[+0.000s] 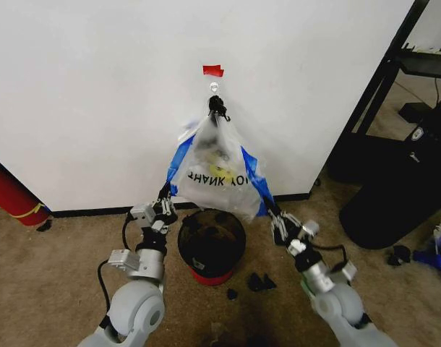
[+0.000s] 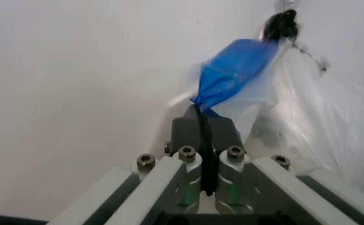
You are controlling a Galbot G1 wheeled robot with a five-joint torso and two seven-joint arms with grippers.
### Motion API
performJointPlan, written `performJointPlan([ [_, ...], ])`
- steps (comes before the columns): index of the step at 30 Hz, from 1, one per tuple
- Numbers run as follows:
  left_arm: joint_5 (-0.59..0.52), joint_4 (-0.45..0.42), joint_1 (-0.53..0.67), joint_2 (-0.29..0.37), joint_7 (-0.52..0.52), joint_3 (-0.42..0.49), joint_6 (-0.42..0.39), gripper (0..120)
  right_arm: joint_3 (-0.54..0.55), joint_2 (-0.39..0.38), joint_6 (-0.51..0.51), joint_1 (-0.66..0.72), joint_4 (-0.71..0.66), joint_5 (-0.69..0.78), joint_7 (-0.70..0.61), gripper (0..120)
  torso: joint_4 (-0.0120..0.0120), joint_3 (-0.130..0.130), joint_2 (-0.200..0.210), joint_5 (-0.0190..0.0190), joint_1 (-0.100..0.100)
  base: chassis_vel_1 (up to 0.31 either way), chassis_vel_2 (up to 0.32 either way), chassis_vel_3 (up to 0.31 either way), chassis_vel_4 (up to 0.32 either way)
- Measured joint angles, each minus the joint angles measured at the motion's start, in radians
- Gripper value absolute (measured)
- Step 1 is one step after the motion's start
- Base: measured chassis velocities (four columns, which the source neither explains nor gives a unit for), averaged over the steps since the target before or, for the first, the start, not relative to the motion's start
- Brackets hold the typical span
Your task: Pick up the garbage bag from the wall and place it over the trash bin.
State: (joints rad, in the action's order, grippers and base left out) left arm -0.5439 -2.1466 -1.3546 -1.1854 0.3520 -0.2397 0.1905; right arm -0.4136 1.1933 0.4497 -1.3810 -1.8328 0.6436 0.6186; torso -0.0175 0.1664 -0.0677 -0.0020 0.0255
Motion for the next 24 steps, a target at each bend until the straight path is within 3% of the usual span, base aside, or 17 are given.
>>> performJointPlan([
  [15,0.031,-0.005,-0.074,-0.014,0.03,-0.051,0.066,0,-0.074,0.054,0.088,-0.044,0.032,-0.12,0.109,0,0.0,0.0,0.0,0.0001,0.0,0.0,0.0,0.0,0.0],
  [24,0.068,0.032,-0.106,-0.042,0.038,-0.049,0.144,0,-0.09,0.042,0.117,-0.041,0.055,-0.162,0.167,0,0.0001,0.0,0.0,0.0,0.0,0.0,0.0,0.0,0.0],
])
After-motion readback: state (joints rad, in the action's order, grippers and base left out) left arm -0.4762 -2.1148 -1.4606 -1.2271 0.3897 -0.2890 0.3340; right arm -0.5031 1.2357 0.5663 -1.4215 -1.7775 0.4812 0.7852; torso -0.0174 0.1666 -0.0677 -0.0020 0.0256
